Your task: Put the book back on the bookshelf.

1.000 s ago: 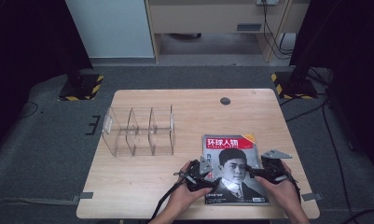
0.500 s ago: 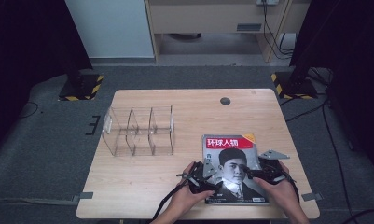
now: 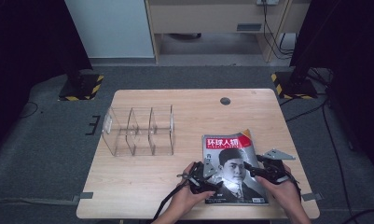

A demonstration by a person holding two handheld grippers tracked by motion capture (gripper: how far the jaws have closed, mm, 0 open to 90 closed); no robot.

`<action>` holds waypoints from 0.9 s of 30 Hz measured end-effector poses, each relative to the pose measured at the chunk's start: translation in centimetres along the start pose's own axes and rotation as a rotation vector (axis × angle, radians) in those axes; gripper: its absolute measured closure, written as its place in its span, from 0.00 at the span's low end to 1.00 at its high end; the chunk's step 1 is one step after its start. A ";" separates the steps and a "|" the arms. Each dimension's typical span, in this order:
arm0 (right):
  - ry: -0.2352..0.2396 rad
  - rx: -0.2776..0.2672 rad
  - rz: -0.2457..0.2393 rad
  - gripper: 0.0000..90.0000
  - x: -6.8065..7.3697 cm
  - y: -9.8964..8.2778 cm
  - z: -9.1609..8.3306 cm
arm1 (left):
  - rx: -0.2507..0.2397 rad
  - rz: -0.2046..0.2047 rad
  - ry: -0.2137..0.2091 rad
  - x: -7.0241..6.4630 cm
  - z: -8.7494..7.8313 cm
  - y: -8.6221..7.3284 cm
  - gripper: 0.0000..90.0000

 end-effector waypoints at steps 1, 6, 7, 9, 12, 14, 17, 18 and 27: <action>0.000 0.000 0.000 0.40 0.0 0.0 0.0 | 0.000 0.000 0.000 0.0 0.0 0.0 0.19; 0.045 -0.057 -0.010 0.46 1.3 1.2 -0.6 | 0.000 -0.001 0.000 0.0 0.0 0.0 0.19; 0.045 -0.057 -0.010 0.46 1.3 1.2 -0.6 | 0.000 -0.001 0.000 0.0 0.0 0.0 0.19; 0.047 -0.057 -0.028 0.47 1.7 1.4 -0.6 | 0.000 -0.001 0.000 0.0 0.0 0.0 0.19; 0.063 -0.063 -0.036 0.49 2.1 1.5 -0.6 | 0.001 -0.002 -0.001 0.0 0.0 0.0 0.19; 0.066 -0.060 -0.041 0.49 2.2 1.4 -0.6 | 0.001 -0.002 -0.001 0.0 0.0 0.0 0.19; 0.054 -0.042 -0.053 0.49 2.2 1.1 -0.2 | 0.001 -0.001 -0.001 0.0 0.0 0.0 0.19; 0.043 -0.021 -0.056 0.47 2.2 0.6 0.2 | 0.001 -0.001 -0.001 0.0 0.0 0.0 0.19; 0.032 0.035 -0.052 0.41 2.1 -0.3 0.9 | 0.001 0.000 0.000 0.0 0.0 0.0 0.19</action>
Point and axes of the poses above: each handheld gripper's, and its own axes: z roughly forward along the jaws, y roughly out of its top, x roughly to its left, the point moved 10 cm from there along z, roughly forward along the jaws, and after that the axes turned 1 degree about -y, right-handed, at the moved point
